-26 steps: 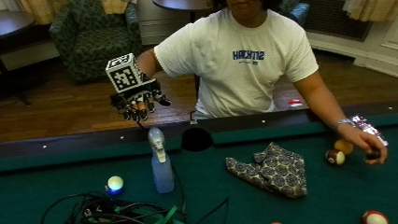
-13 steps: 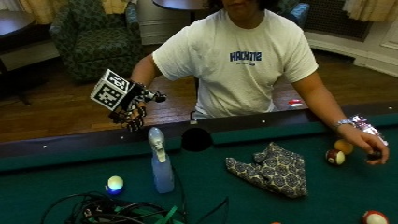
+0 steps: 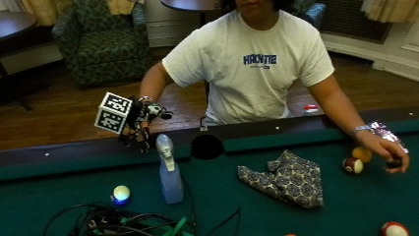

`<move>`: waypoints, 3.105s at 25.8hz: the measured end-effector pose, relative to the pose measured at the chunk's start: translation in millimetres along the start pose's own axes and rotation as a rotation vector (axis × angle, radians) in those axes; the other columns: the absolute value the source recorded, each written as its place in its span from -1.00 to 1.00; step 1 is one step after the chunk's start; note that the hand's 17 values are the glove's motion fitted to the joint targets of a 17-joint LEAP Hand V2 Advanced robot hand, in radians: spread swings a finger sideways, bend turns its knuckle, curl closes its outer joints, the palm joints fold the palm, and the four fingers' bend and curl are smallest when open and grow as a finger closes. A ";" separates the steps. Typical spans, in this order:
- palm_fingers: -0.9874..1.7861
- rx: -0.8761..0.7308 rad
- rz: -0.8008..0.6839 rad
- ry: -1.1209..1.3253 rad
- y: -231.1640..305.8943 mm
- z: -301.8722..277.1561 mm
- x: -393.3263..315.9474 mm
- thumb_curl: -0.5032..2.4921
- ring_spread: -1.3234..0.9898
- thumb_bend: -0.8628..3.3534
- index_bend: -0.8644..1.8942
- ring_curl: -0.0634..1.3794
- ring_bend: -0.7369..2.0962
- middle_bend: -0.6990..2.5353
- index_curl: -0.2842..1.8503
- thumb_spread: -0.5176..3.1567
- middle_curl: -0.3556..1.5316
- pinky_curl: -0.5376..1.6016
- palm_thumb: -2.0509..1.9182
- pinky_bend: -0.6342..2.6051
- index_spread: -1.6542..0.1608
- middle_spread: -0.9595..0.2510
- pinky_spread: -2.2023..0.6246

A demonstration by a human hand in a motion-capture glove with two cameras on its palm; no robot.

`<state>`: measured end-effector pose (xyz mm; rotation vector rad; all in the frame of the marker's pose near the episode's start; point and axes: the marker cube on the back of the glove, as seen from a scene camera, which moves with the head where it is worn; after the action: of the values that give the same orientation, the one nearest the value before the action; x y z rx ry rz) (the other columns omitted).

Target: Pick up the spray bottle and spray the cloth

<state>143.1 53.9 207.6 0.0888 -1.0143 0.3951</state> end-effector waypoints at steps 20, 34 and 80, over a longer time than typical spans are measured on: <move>0.79 0.317 0.024 -0.146 -27.8 -6.2 17.3 -0.34 -0.03 -0.55 -0.07 -0.25 0.07 -0.24 -0.36 -0.25 -0.09 -0.01 0.53 -0.11 0.49 0.24 0.45; 0.64 0.353 0.016 -0.217 -25.4 -9.7 18.2 -0.25 -0.03 -0.54 0.20 -0.05 0.26 -0.02 -0.17 -0.31 0.12 0.15 0.58 -0.03 0.55 0.24 0.47; 0.10 0.110 0.071 -0.260 -116.2 63.5 6.0 -0.38 0.03 -0.62 -0.29 -0.43 -0.15 -0.41 -0.42 -0.21 -0.20 -0.17 0.39 -0.46 0.48 0.44 0.66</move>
<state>136.6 -68.1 259.0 0.2080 -1.2540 0.5132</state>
